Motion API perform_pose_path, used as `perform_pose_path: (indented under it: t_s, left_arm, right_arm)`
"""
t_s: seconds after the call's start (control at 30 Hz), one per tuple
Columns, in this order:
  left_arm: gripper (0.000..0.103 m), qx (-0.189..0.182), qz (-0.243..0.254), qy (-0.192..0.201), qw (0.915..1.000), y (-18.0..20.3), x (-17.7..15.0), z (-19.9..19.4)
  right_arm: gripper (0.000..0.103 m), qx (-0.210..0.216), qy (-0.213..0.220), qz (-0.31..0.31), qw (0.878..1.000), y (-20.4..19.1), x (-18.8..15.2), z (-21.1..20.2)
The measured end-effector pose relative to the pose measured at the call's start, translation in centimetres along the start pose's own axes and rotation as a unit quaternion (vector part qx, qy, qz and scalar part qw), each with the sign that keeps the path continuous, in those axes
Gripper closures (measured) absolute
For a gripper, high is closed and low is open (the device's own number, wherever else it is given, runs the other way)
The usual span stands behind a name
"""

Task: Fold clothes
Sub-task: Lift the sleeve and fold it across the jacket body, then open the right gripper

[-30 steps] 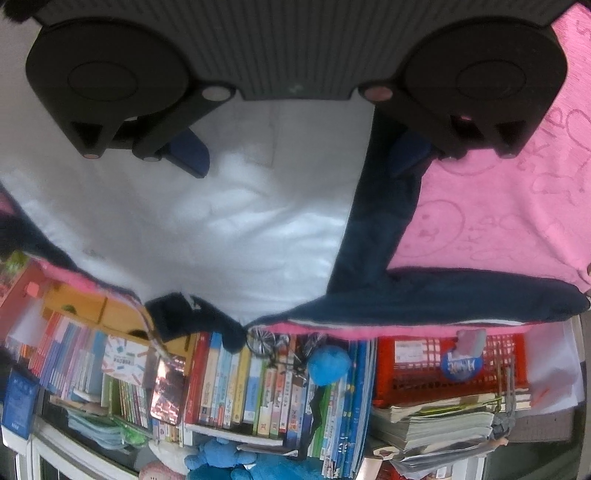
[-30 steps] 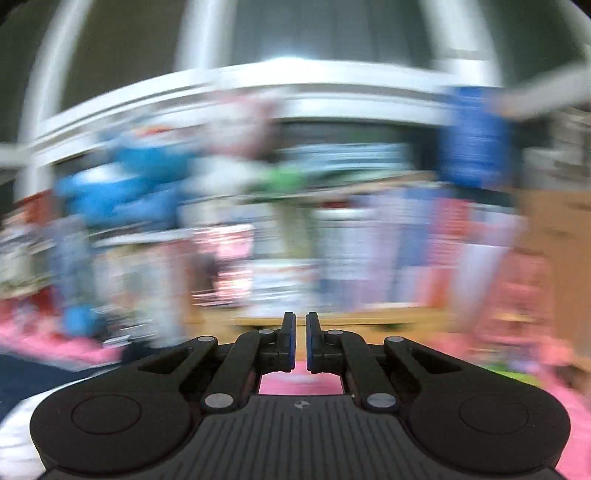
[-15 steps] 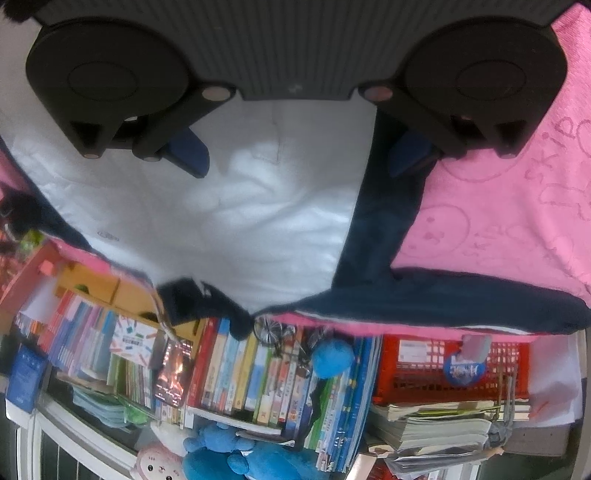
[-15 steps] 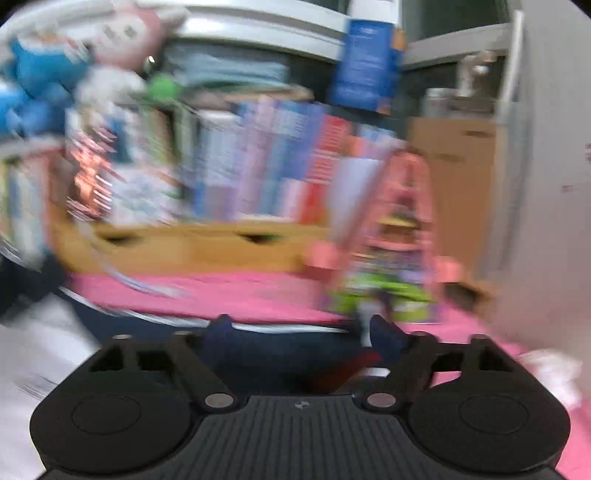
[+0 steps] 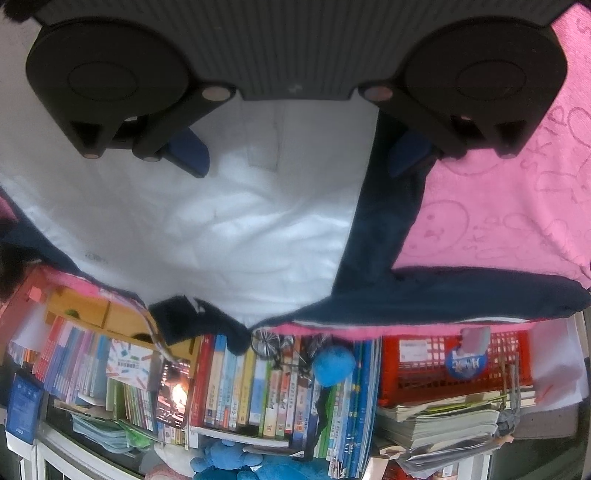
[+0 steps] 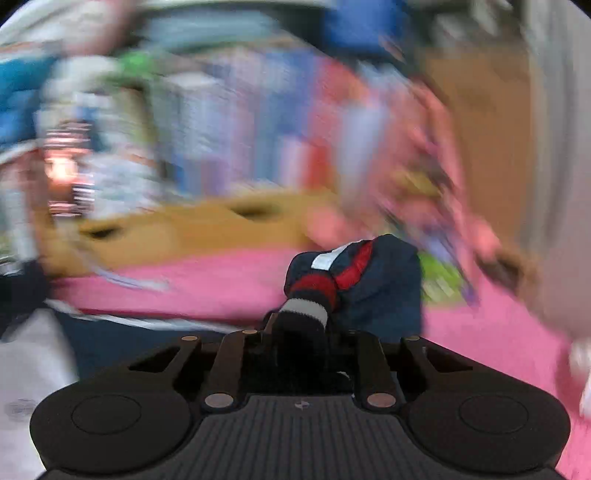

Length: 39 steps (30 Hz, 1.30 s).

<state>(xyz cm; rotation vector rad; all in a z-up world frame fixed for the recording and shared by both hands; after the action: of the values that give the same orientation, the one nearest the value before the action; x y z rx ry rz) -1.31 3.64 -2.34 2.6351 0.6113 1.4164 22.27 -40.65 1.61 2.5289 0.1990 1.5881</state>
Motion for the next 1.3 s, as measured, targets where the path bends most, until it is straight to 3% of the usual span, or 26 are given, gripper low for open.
perform_pose_path:
  t_s: [0.1,0.13,0.2,0.27,0.33,0.43,0.53,0.63,0.7,0.73,0.87,0.93,1.07,1.17,1.27,1.3]
  left_arm:
    - [0.000,-0.005,-0.006,0.001,1.0000,-0.1,0.1,-0.1]
    - [0.000,-0.006,-0.008,0.002,0.9999,-0.2,0.1,-0.2]
    - [0.000,-0.010,-0.011,0.003,0.9999,-0.3,0.1,-0.2]
    - [0.000,-0.013,-0.015,0.004,0.9998,-0.4,0.1,-0.3]
    - [0.000,-0.020,-0.023,0.006,0.9995,-0.6,0.1,-0.5]
    - [0.008,-0.036,-0.051,0.000,0.9980,-1.2,0.9,-1.3]
    - [0.007,-0.110,-0.083,0.013,0.9903,-1.0,3.8,-3.1]
    - [0.001,-0.196,-0.094,0.003,0.9760,1.1,7.0,-2.9]
    - [0.000,-0.233,-0.107,-0.022,0.9663,3.0,8.2,-0.7]
    - [0.000,-0.235,-0.111,-0.036,0.9649,4.0,8.5,0.9]
    - [0.001,-0.169,-0.124,-0.095,0.9730,7.5,8.1,8.5]
    - [0.001,-0.148,-0.138,-0.124,0.9714,8.7,7.4,11.4]
    - [0.002,-0.118,-0.104,-0.089,0.9834,11.4,6.7,13.5]
    - [0.056,-0.099,-0.093,-0.085,0.9870,12.5,6.6,14.3]
    - [0.071,-0.128,-0.125,-0.094,0.9793,11.9,7.7,14.2]
    - [0.072,-0.133,-0.124,-0.085,0.9795,11.9,8.4,14.1]
  right_arm:
    - [0.082,0.094,0.036,-0.053,0.994,-7.4,3.2,-2.9]
    - [0.082,0.135,0.042,-0.073,0.987,-10.4,4.1,-3.7]
    - [0.070,0.220,0.041,-0.109,0.968,-16.1,5.3,-5.2]
    - [0.029,0.333,0.028,-0.122,0.934,-21.2,5.6,-6.6]
    - [0.020,0.370,0.031,-0.126,0.920,-23.1,5.3,-7.9]
    - [0.017,0.392,0.037,-0.141,0.908,-24.7,4.7,-9.6]
    - [0.008,0.341,0.045,-0.156,0.926,-21.4,3.3,-10.6]
    - [0.006,0.241,0.043,-0.175,0.954,-17.0,1.2,-10.3]
    - [0.006,0.177,0.030,-0.179,0.967,-14.2,-0.3,-9.7]
    - [0.006,0.164,0.018,-0.169,0.972,-13.1,-1.1,-9.6]
    - [0.006,0.139,-0.013,-0.130,0.982,-9.6,-3.9,-9.5]
    - [0.006,0.128,-0.015,-0.127,0.984,-8.5,-4.9,-9.7]
    - [0.006,0.117,-0.015,-0.122,0.986,-7.0,-6.1,-10.2]
    - [0.006,0.111,-0.014,-0.123,0.986,-6.5,-6.5,-10.1]
    - [0.005,0.101,-0.012,-0.133,0.986,-6.5,-6.8,-10.0]
    - [0.005,0.099,-0.011,-0.138,0.985,-6.6,-6.9,-9.9]
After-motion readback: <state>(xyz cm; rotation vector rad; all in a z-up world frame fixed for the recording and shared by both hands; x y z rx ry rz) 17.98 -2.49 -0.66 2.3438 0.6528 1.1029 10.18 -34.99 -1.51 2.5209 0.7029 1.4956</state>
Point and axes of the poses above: each gripper's, at about its wrist camera, not at the fingertips, and z roughly the way its jaws point, y to its right, x to its top, the point moved 2 cm from there along z, roughly the way its jaws point, and after that the axes turned 12 degrees about -z, right-handed, at the moved point
